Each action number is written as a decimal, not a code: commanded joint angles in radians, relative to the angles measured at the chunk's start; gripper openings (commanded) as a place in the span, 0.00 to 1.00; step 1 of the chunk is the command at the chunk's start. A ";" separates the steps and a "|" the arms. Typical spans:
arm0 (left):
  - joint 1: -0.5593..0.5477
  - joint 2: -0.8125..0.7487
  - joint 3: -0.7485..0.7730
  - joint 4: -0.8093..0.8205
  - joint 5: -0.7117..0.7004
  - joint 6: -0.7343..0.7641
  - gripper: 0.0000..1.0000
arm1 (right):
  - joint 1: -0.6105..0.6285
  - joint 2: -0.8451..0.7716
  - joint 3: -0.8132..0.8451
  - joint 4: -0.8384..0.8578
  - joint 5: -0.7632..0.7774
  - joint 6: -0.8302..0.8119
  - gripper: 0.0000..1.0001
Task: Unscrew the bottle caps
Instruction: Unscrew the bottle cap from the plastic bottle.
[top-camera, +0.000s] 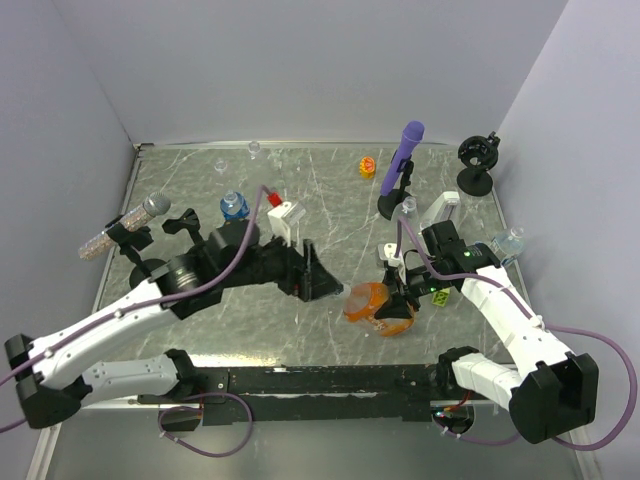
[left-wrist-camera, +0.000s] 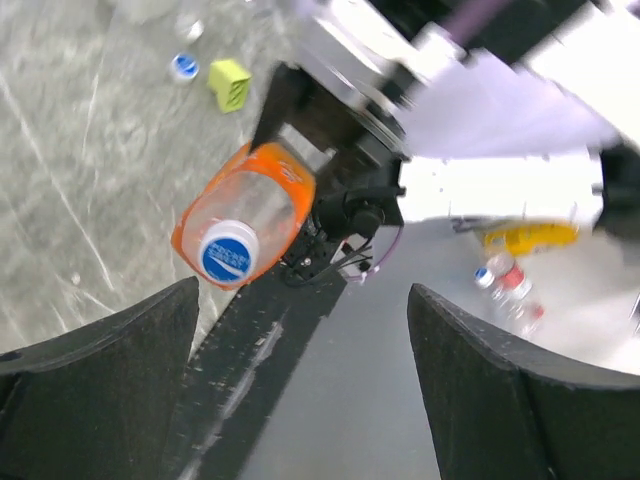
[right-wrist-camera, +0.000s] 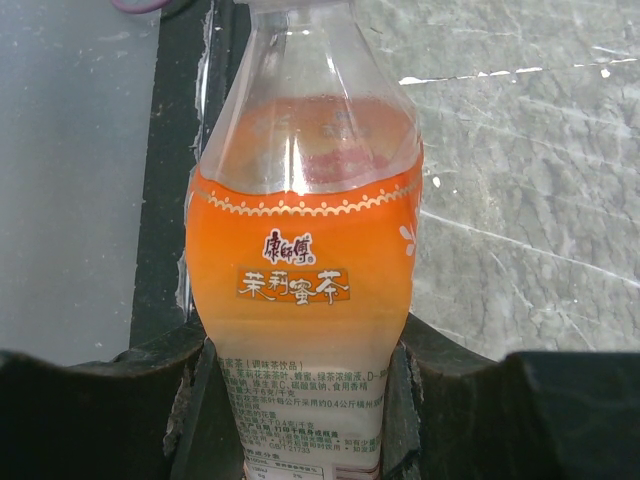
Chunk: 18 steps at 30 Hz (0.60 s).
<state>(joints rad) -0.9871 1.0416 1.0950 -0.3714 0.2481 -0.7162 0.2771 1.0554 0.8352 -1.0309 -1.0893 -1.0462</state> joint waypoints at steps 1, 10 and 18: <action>0.004 -0.089 -0.075 0.127 0.101 0.232 0.88 | 0.007 -0.011 0.002 0.029 -0.041 -0.035 0.20; 0.004 -0.203 -0.317 0.330 0.260 0.903 0.92 | 0.007 -0.012 0.002 0.026 -0.041 -0.038 0.20; 0.007 -0.025 -0.253 0.390 0.247 1.064 0.89 | 0.007 -0.008 0.004 0.023 -0.043 -0.041 0.20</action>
<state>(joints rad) -0.9848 0.9459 0.7746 -0.0746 0.4610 0.2092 0.2771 1.0554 0.8352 -1.0313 -1.0897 -1.0504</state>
